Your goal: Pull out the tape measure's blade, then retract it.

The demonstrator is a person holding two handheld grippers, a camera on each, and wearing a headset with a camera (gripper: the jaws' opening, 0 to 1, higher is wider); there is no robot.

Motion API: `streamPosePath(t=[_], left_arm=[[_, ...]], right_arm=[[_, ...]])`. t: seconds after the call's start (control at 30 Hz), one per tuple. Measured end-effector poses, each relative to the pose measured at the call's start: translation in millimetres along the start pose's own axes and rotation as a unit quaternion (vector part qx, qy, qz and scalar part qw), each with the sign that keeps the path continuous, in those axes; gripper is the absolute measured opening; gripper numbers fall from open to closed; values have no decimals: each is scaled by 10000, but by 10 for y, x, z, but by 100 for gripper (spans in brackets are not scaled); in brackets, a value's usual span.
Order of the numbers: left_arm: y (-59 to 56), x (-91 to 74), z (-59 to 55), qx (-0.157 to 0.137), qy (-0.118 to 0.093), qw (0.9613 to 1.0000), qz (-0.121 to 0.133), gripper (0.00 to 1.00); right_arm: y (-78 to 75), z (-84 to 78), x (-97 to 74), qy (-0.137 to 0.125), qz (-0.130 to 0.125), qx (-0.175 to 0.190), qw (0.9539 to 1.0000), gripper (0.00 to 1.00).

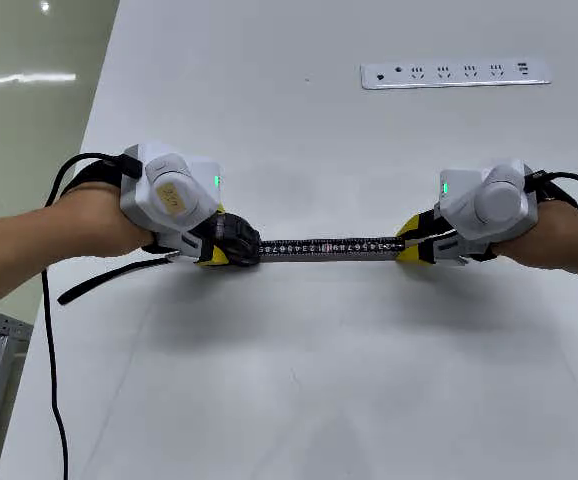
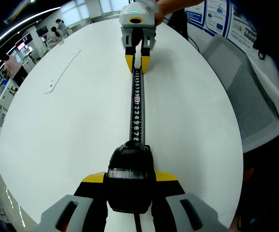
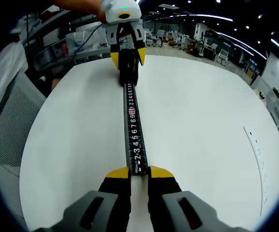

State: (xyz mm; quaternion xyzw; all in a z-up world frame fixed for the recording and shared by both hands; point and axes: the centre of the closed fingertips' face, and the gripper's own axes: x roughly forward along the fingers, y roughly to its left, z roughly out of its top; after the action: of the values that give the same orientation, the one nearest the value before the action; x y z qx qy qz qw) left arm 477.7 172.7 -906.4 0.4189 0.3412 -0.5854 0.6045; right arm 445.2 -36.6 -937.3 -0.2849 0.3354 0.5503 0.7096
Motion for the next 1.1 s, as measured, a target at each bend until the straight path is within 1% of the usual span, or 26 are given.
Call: streamPosePath(t=[0.6, 0.8, 1.1], left_arm=[[-1, 0, -10, 18, 23, 10000, -17, 32], [-6, -4, -8, 20, 21, 10000, -7, 32], [-9, -2, -3, 28, 31, 10000, 1, 32]], right_arm=[[-39, -84, -37, 33, -28, 43, 10000, 11], [-45, -141, -84, 65, -50, 85, 9999, 11], [-37, -185, -149, 56, -81, 120, 9999, 11]])
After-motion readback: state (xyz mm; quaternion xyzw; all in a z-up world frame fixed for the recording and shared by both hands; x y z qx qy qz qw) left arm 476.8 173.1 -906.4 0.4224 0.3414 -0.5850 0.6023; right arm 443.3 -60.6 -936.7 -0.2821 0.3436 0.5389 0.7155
